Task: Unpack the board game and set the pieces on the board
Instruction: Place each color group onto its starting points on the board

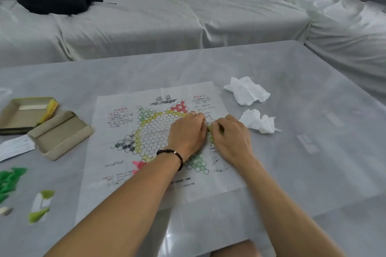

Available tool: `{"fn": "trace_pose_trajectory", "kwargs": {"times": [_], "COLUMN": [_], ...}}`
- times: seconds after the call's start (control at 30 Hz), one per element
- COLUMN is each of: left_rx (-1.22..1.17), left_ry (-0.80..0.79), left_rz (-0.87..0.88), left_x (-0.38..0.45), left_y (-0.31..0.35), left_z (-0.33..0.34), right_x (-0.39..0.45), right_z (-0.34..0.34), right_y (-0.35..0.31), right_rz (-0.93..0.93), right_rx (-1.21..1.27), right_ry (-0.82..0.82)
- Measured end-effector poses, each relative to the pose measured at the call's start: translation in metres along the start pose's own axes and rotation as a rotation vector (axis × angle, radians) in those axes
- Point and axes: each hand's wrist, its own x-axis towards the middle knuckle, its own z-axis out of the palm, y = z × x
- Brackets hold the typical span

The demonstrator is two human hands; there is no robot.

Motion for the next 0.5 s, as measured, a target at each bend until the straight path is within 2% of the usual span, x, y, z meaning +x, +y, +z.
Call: {"fn": "trace_pose_trajectory", "kwargs": {"times": [0.1, 0.2, 0.3, 0.5], "left_rx": [-0.016, -0.007, -0.046, -0.084], "left_ry": [-0.051, -0.183, -0.286, -0.503], "left_rz": [0.096, 0.147, 0.122, -0.064], "left_x": [-0.002, -0.004, -0.011, -0.018], "left_y": [0.002, -0.002, -0.007, -0.017], "left_z": [-0.002, -0.013, -0.031, -0.051], "right_x": [0.004, 0.005, -0.004, -0.020], "right_z": [-0.008, -0.015, -0.027, -0.051], "right_y": [0.003, 0.008, 0.011, 0.005], "right_rz": [0.104, 0.160, 0.140, 0.045], "right_rx": [0.171, 0.270, 0.212, -0.059], "right_ry": [0.008, -0.014, -0.054, -0.397]}}
